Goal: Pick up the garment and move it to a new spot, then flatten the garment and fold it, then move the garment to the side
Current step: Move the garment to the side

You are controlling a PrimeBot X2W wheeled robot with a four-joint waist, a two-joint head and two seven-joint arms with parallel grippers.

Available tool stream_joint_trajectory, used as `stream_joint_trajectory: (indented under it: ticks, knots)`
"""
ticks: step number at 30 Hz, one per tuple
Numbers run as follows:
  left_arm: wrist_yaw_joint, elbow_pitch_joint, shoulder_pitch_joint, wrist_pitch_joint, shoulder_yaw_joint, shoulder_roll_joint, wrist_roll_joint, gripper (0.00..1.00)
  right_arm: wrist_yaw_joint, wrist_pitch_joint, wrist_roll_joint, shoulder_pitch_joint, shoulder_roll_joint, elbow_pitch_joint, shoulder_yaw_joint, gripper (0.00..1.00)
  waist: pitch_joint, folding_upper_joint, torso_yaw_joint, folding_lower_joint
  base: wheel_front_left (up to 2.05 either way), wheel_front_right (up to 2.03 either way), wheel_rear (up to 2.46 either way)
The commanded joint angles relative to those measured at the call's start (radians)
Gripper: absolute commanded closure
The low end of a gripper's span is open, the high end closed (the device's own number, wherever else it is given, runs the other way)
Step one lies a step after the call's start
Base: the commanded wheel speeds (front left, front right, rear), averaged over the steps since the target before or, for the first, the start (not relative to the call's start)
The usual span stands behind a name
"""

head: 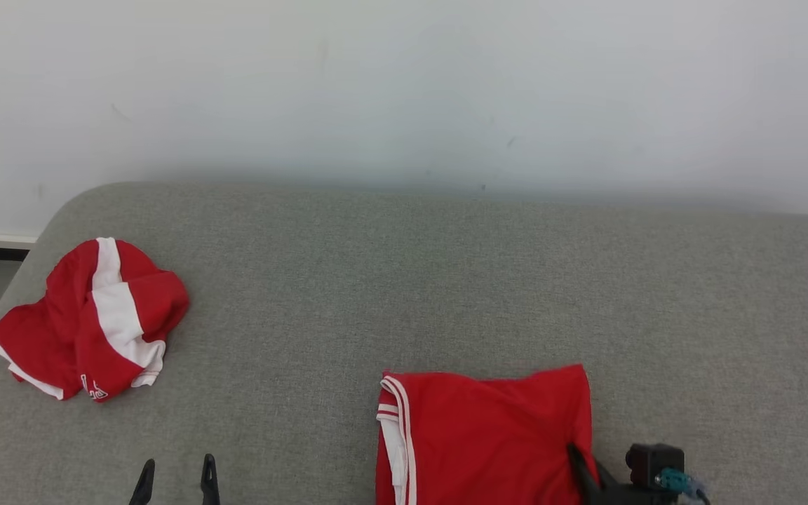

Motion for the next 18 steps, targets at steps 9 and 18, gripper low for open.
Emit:
stream_joint_trajectory:
  ticks: [9,18]
  knots:
    - [0.003,-0.01,-0.015,-0.003,0.005,0.0,-0.005,0.0,-0.002,0.0,-0.102,-0.153,-0.105,-0.064,-0.064,1.0,0.03,0.0,-0.072,-0.0001,0.0,0.0,0.0]
    - [-0.008,-0.034,-0.075,-0.003,0.002,0.0,0.015,0.0,-0.002,0.0,-0.137,-0.334,-0.266,-0.041,-0.052,1.0,0.137,0.0,-0.114,-0.0001,0.0,0.0,0.0]
